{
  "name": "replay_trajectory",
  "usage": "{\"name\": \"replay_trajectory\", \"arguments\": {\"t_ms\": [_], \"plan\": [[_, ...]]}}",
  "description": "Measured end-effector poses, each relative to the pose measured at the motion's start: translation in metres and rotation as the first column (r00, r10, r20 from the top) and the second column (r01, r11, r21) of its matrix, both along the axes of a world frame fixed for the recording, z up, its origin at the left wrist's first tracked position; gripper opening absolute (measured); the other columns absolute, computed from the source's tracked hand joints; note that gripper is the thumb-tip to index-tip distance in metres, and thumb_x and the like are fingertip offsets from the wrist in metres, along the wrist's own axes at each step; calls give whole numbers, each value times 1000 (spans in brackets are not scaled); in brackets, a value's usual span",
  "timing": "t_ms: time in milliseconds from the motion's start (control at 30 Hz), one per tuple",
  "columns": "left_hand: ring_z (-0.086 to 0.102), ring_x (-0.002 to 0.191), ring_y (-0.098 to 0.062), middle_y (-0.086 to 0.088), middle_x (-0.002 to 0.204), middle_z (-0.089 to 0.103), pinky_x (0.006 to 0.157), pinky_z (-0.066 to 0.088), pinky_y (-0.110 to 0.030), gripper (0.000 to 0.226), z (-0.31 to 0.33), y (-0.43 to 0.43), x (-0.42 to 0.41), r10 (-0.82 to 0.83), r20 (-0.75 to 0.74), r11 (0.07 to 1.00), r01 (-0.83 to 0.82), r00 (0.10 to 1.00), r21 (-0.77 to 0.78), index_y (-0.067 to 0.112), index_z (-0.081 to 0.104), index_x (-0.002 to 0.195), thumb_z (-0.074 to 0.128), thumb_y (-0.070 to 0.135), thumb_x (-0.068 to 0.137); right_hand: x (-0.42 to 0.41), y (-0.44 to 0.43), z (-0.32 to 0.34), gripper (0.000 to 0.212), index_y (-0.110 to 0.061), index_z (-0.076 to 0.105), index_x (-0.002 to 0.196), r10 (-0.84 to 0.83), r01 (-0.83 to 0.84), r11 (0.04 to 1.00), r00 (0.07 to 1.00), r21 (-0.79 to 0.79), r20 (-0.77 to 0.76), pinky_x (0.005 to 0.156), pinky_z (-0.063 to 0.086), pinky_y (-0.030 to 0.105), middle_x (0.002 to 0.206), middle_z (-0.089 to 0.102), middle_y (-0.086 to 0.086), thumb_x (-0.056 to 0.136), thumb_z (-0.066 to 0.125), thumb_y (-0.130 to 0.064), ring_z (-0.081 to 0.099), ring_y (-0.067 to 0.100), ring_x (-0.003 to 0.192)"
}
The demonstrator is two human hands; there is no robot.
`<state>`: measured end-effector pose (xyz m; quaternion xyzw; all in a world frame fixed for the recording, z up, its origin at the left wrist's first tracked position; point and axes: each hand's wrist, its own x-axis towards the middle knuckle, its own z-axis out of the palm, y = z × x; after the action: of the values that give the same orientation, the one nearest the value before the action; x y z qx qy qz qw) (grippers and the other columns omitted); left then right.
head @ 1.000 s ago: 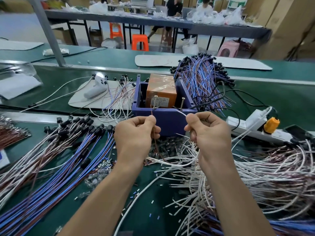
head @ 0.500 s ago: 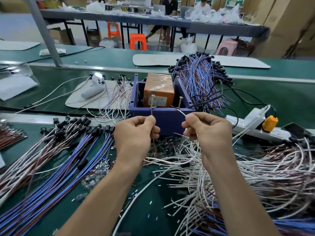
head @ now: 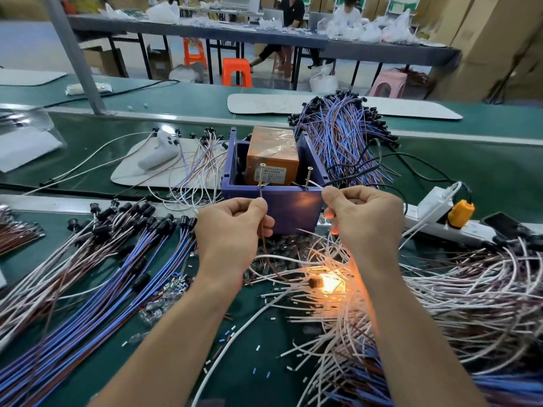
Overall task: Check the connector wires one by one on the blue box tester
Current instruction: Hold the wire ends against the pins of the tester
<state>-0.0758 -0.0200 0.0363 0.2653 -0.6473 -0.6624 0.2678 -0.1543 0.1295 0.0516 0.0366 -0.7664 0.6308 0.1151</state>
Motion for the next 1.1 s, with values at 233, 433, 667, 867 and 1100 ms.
{"name": "replay_trajectory", "arguments": {"t_ms": [233,433,667,867,1100], "plan": [[70,54,-17,-4,65,75,71,63,-40,21,1,1,0,-9,-14,1000,9,1000,-4,17,76,72,74,20,93,10,8,1,22,-18,72,64,56,-55,992,998,-110,10,45,40,26,57,70,4,84,81,-24,49,14,37],[63,57,-5,5,69,77,65,55,-28,12,9,7,18,-42,-16,997,41,999,-69,37,81,73,80,32,83,34,11,12,18,-20,74,68,276,-271,952,961,-145,12,48,45,28,58,69,4,85,79,-21,52,14,46],[44,43,-9,-3,66,71,43,38,-18,18,16,28,52,-395,-42,911,397,918,110,18,83,75,73,15,90,52,-24,13,17,-14,74,75,275,-280,949,960,-145,-52,54,53,26,68,73,0,88,76,-25,63,9,60],[51,43,-9,-1,58,65,46,45,-17,25,17,15,71,-473,3,867,464,881,184,16,80,68,71,9,91,70,-48,11,20,-20,73,73,421,-417,904,907,-98,27,52,50,34,75,74,11,80,79,-38,55,12,55],[40,41,-6,1,55,53,39,33,-14,32,14,-7,87,-430,22,836,388,903,388,12,64,69,59,15,101,76,-28,7,26,-20,75,107,608,-610,788,748,-85,268,85,55,35,93,80,1,105,52,-34,74,16,90]]}}
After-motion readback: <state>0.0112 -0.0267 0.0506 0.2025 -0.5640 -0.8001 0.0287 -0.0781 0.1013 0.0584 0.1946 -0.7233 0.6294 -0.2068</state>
